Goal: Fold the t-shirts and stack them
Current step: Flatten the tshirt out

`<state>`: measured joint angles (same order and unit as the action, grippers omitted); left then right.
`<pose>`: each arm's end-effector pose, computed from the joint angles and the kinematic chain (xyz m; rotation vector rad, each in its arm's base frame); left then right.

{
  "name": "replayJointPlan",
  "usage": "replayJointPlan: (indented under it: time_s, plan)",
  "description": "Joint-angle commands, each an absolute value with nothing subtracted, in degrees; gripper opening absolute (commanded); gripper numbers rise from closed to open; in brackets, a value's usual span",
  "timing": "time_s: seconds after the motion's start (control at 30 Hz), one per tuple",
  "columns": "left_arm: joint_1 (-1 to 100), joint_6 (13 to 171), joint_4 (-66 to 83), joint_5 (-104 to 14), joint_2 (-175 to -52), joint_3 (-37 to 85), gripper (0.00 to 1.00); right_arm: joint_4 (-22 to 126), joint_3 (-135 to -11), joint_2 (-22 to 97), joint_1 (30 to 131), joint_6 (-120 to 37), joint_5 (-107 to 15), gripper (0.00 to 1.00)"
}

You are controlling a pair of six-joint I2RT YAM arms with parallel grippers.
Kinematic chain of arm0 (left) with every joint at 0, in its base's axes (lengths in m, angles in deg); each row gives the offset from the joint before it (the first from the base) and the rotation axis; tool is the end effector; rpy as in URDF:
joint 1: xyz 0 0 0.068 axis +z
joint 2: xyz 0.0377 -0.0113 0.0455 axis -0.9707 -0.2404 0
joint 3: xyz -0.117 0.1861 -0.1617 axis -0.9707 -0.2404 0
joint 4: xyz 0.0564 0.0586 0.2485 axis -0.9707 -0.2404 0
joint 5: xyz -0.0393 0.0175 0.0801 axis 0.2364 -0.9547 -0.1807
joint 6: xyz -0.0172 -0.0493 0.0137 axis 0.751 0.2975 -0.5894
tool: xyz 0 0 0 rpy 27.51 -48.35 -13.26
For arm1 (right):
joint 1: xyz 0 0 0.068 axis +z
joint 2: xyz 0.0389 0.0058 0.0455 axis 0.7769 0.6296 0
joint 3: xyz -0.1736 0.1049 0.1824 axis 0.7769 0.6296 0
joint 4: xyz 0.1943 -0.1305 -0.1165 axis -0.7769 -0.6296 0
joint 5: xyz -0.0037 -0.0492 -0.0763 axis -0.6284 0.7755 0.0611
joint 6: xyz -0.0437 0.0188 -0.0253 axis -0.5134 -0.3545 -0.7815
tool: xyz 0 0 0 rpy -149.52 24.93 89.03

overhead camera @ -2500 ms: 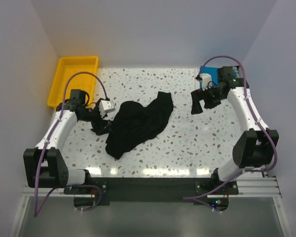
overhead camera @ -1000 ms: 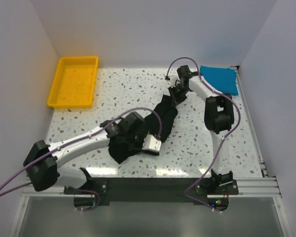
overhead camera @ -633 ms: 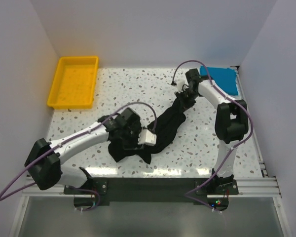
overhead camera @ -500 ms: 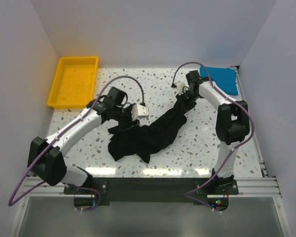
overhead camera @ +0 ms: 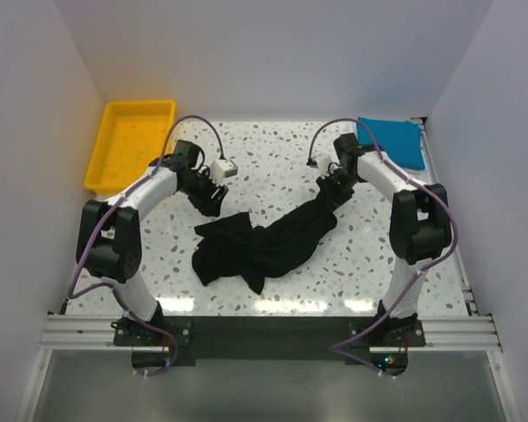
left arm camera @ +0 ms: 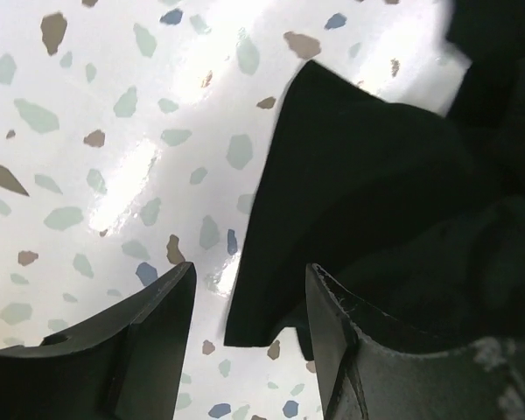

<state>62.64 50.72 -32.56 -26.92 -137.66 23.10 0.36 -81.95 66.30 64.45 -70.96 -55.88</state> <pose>0.3366 -0.0968 0.2118 1.0891 2.4106 -0.5352 0.3676 0.0990 0.2044 -0.9409 2.7137 0.4128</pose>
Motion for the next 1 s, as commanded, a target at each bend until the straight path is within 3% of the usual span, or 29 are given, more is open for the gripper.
replayJointPlan:
  time_s: [0.0, 0.33, 0.63, 0.97]
  plan:
    - [62.6, 54.0, -29.9, -33.3, -134.6, 19.3, 0.57, 0.5, -80.7, 62.0, 64.4, -72.5, -55.1, 0.00]
    - [62.5, 57.2, -22.7, -43.9, -132.9, 8.8, 0.60, 0.4, -79.5, 61.8, 64.5, -72.6, -56.0, 0.00]
    - [63.2, 58.1, -22.2, -42.1, -130.1, 10.3, 0.56, -0.3, -79.6, 61.8, 64.5, -72.5, -56.0, 0.00]
    - [64.6, 58.9, -23.0, -41.8, -132.2, 11.5, 0.45, -0.8, -79.7, 62.4, 64.4, -72.7, -56.0, 0.00]
